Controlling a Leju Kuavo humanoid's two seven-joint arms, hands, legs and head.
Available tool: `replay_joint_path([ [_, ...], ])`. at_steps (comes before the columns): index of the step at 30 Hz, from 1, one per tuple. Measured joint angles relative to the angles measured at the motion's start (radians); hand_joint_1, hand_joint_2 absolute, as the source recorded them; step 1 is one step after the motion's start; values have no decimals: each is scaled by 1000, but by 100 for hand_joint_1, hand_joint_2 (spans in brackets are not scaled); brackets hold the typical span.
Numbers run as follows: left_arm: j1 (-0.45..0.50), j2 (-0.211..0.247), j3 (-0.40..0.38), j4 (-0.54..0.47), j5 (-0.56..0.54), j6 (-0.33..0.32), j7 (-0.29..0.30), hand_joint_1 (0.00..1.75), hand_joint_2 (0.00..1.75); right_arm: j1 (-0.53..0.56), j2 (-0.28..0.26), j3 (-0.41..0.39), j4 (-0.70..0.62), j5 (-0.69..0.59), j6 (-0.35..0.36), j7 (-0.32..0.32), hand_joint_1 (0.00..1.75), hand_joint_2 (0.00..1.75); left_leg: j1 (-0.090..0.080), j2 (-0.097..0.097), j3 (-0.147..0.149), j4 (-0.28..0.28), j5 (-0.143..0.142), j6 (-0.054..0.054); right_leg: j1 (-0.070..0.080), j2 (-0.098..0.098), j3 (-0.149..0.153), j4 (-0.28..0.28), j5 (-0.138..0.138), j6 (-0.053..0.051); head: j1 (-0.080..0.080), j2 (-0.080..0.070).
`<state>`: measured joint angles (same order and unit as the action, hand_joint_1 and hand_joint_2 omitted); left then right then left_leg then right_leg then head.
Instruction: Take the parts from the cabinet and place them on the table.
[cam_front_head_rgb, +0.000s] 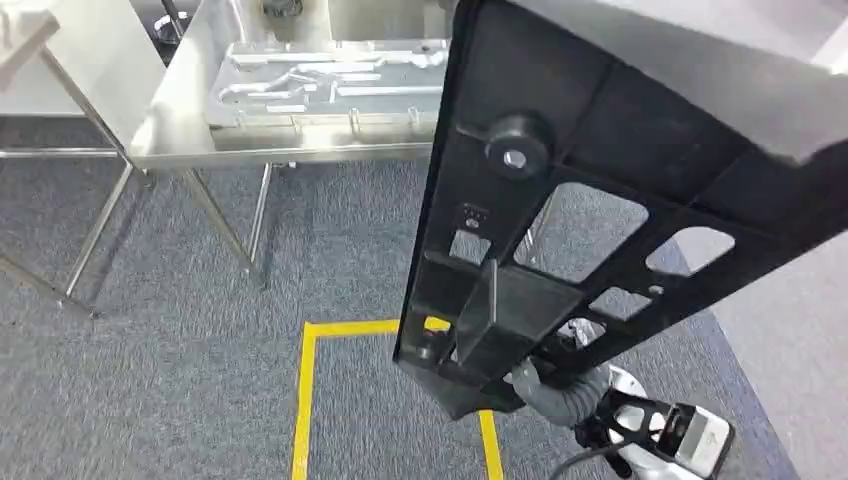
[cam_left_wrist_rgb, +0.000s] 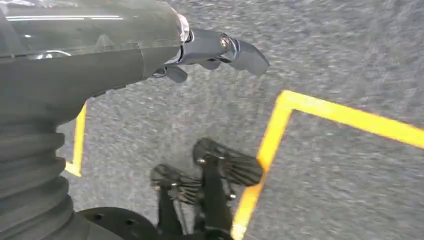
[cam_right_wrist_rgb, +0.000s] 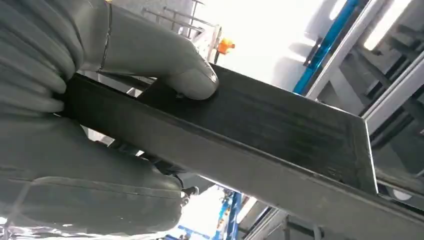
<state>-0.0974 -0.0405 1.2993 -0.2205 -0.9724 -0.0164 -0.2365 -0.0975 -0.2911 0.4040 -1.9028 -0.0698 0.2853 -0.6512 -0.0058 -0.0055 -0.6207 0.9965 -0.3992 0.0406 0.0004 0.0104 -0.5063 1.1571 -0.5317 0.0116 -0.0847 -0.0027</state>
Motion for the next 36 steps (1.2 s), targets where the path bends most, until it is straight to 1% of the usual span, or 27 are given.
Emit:
replay_joint_path([
  [1, 0, 0, 0, 0, 0, 0, 0, 0, 175, 0, 5, 0, 0, 0, 0, 0, 175, 175, 0, 0, 11, -3, -8, 1, -4, 0, -46, 60, -23, 3, 0, 0],
  [3, -1, 0, 0, 0, 0, 0, -2, 0, 175, 1, 6, -2, 2, 0, 0, 0, 175, 175, 1, -1, 34, -5, -29, 0, -15, -1, -123, 129, -113, 17, 0, 0],
  [4, 0, 0, 0, 0, 0, 0, -2, 0, 175, 1, 6, -2, 3, 0, 0, 0, 175, 175, 2, -2, 50, -5, -40, -2, -21, -2, -145, 128, -143, 23, 0, 0],
  [5, 1, 0, 0, 0, 0, 0, -2, 0, 175, 1, 6, -2, 5, 0, 0, 0, 175, 175, 4, -3, 67, -5, -53, -5, -26, -4, -151, 100, -141, 29, 0, 0],
  [6, 1, 0, 0, 0, 0, 0, -2, 0, 175, 1, 6, -2, 6, 0, 0, 0, 175, 175, 7, -3, 86, -4, -66, -9, -31, -6, -144, 44, -110, 35, 0, 0],
  [8, 0, 0, 0, 0, 0, 0, -2, 0, 175, 2, 6, -2, 8, 2, -1, 0, 175, 175, 11, -3, 116, -4, -89, -21, -41, -13, -118, -91, 41, 43, 0, 0],
  [9, -2, 2, 0, 0, 0, 0, -2, 0, 175, 2, 6, -2, 10, 3, -1, 0, 175, 175, 10, -3, 129, 1, -100, -29, -43, -25, -122, -136, 115, 42, 0, 0],
  [10, -4, 3, 0, 0, 0, 0, -1, 0, 175, 2, 6, -2, 13, 4, -1, 0, 175, 175, 9, -5, 129, -1, -109, -35, -36, -37, -117, -126, 83, 24, 1, 0],
  [11, -6, 3, 0, 0, 0, 0, -1, 0, 175, 7, 6, -4, 13, 4, -2, 0, 175, 175, 10, -2, 134, -2, -116, -45, -32, -30, -114, -133, 104, 13, -1, 0],
  [12, -5, 3, 0, 0, 0, 2, 0, 0, 175, 7, 5, -4, 14, 4, -2, 0, 175, 175, 12, 0, 137, 19, -105, -56, -32, -26, -114, -134, 106, 4, 0, 0],
  [14, -3, 2, 0, 0, 0, 2, 0, 0, 175, 4, 2, -6, 11, 4, -2, 0, 175, 175, 21, 2, 132, 40, -122, -61, -28, -24, -98, -139, 103, -14, 0, 0],
  [15, -6, 1, 0, 0, 0, 2, 0, 0, 175, 2, -2, -6, 8, 4, -2, 0, 175, 175, 21, 2, 115, 79, -149, -60, -25, -24, -97, -139, 100, -20, -1, 0],
  [17, -9, -1, 0, 0, 0, 2, 0, 0, 175, 3, -2, -6, 8, 4, -2, 0, 175, 175, 19, 2, 35, 224, -228, -60, -19, -23, -94, -139, 96, -27, 0, 0],
  [18, -9, -1, 0, 0, 0, 2, 0, 0, 175, 4, -2, -6, 8, 5, -2, 0, 175, 175, 18, 2, -6, 290, -253, -61, -14, -23, -93, -139, 93, -31, 0, 0],
  [19, -6, -1, 0, 0, 1, 2, 0, 0, 175, 4, -2, -6, 9, 7, -2, 0, 175, 175, 18, 2, -31, 319, -253, -62, -11, -22, -90, -138, 89, -33, 0, 0],
  [20, -3, -1, 0, 0, 3, 2, 0, 0, 175, 4, -2, -5, 10, 10, -2, 0, 175, 175, 17, 2, -33, 300, -231, -59, -8, -20, -87, -138, 87, -34, 0, 0],
  [21, -2, -1, 0, 0, 5, 1, 0, 0, 175, 4, -2, -5, 10, 11, -2, 0, 175, 175, 15, 2, -16, 242, -189, -52, -5, -18, -83, -138, 83, -34, 0, 0],
  [23, -2, -1, 0, 0, 6, -2, -1, 0, 175, 3, -2, -4, 9, 13, -2, 0, 175, 175, 4, 3, 47, 78, -96, -32, -3, -17, -74, -138, 78, -31, 0, 0],
  [24, -2, 2, 0, 0, 6, -2, -3, 0, 175, 2, -2, -4, 10, 13, -2, 0, 175, 175, -6, 1, 60, 28, -88, -21, -1, -17, -70, -135, 75, -27, 0, 0],
  [25, -3, 2, 0, 0, 5, -5, -3, 0, 175, 2, -2, -3, 10, 13, -5, 0, 175, 175, -8, -1, 59, 37, -149, -22, -3, -13, -71, -137, 74, -21, 0, 0],
  [28, 1, 2, 0, 0, 2, -5, -3, 0, 175, -1, -2, -2, 7, 12, -13, 0, 175, 175, -6, -2, 76, 6, -93, 2, -2, -11, -65, -122, 89, 0, 0, 0],
  [30, 0, 2, 0, 0, 1, -7, -3, 0, 175, -2, -2, -2, 5, 13, -13, 0, 175, 175, -1, -1, 96, 2, -81, 7, -7, -12, -77, -85, 57, 7, 0, 0],
  [32, -4, 2, 0, 0, 0, -8, -3, 0, 175, -1, 3, -2, 5, 13, -14, 0, 175, 175, -2, 0, 98, 3, -87, 10, -11, -11, -153, 51, -17, 15, 0, 0],
  [33, -4, 2, 0, 0, 0, -8, -4, 0, 175, 1, 3, -2, 5, 13, -14, 1, 175, 175, -2, -1, 98, 4, -90, 9, -13, -11, -195, 118, -39, 20, 0, 0],
  [34, -2, 2, 0, 0, 0, -8, -4, 0, 175, 4, 3, -2, 6, 13, -14, 1, 175, 175, -2, -2, 102, 4, -97, 8, -15, -11, -225, 157, -43, 21, 0, 0],
  [35, 1, 2, 0, 0, 0, -9, -4, 0, 175, 7, 3, -2, 6, 13, -14, 1, 175, 175, -1, -3, 110, 4, -103, 6, -17, -12, -234, 150, -25, 21, 0, 0],
  [36, 3, 2, 0, 0, 0, -10, -4, 0, 175, 8, 3, -1, 6, 13, -14, 0, 175, 175, -1, -4, 123, 4, -113, 3, -20, -12, -219, 99, 11, 20, 0, 0],
])
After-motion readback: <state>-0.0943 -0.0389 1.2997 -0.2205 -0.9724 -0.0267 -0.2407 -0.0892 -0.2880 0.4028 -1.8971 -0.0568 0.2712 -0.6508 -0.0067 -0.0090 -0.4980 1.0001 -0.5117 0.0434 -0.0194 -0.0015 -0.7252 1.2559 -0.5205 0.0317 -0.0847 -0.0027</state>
